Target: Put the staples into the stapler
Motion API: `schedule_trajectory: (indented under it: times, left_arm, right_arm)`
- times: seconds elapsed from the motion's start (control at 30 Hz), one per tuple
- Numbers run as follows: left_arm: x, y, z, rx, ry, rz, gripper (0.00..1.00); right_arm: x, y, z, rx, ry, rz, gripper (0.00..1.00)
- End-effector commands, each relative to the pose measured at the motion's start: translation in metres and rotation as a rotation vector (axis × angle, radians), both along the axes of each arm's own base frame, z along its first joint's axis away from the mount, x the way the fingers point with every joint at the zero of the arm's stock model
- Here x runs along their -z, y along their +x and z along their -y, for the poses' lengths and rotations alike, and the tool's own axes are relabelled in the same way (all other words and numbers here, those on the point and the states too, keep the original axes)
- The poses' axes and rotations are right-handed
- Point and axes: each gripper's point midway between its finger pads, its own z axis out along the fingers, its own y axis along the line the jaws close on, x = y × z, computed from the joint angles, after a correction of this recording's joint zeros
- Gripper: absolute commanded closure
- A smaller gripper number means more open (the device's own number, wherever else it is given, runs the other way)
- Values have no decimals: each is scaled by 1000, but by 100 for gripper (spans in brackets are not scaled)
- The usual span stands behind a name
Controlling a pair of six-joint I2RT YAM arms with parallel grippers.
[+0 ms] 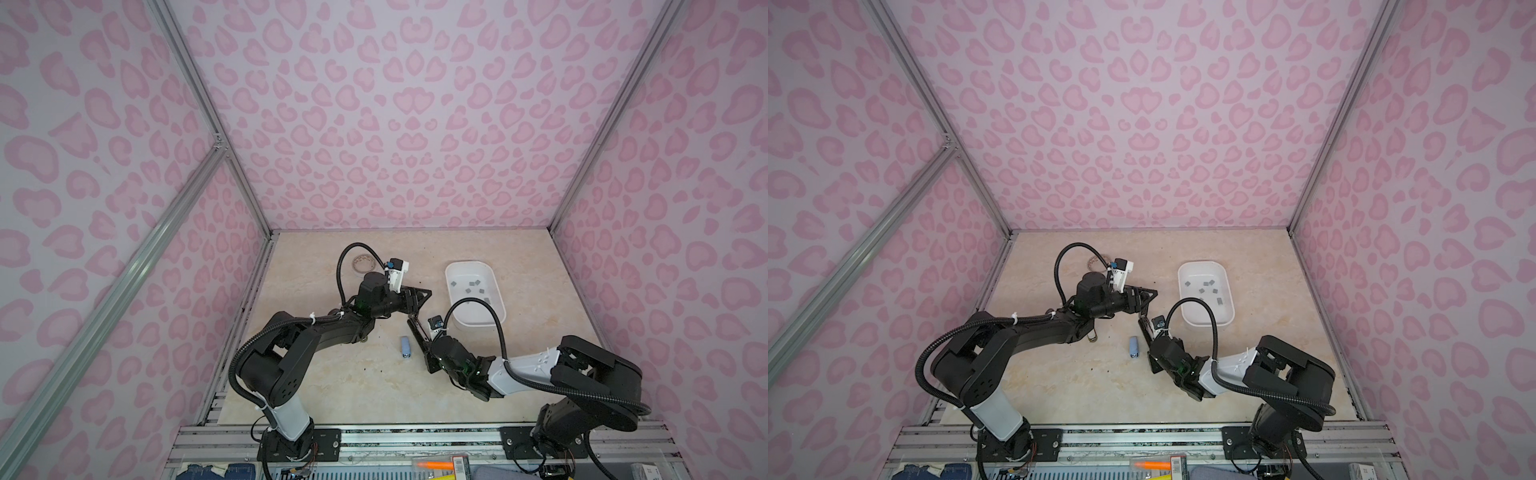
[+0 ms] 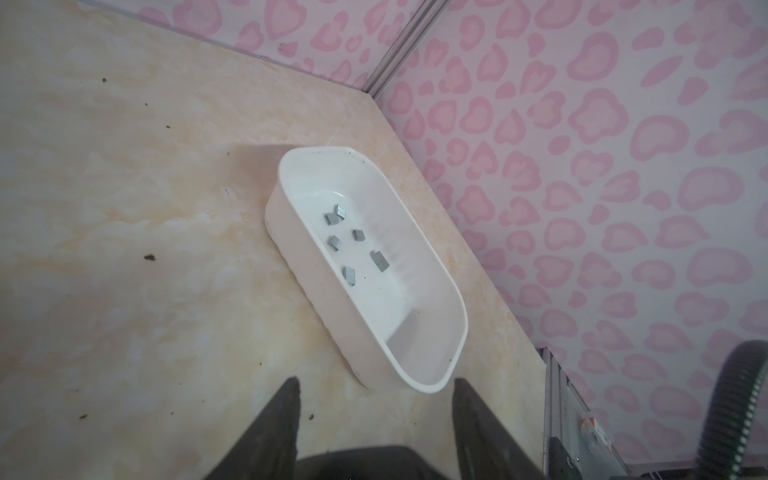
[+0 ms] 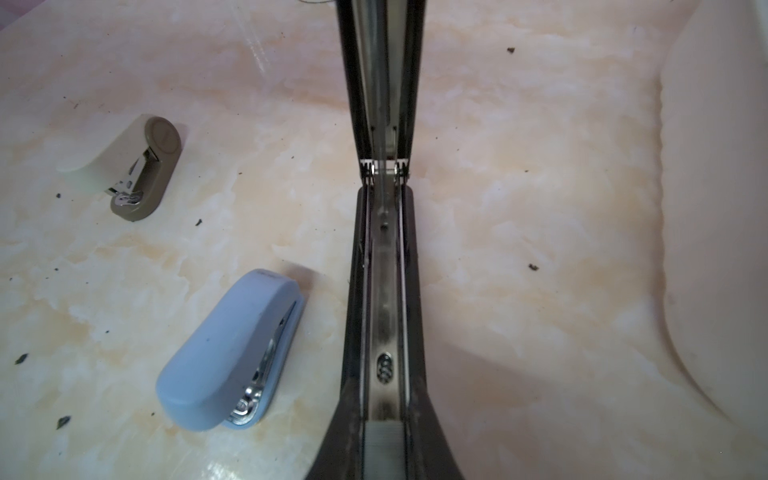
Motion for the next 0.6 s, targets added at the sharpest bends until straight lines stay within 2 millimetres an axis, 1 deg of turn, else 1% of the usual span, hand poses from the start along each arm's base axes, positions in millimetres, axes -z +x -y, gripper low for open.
schedule_trajectory:
  times: [0.0, 0.17, 0.37, 0.57]
  left_arm:
    - [-6, -2, -3, -42, 9, 64, 42]
    - [-6, -17, -2, -42, 19, 80, 42]
    - [-5, -31, -3, -39, 14, 80, 42]
    - [3, -37, 1, -29, 15, 62, 42]
  right_arm:
    - [-14, 6, -3, 21, 46, 57, 95]
    - [-14, 6, -2, 24, 56, 66, 92]
    - [-16, 1, -2, 14, 81, 100, 90]
    - [-23, -9, -1, -13, 129, 181, 89]
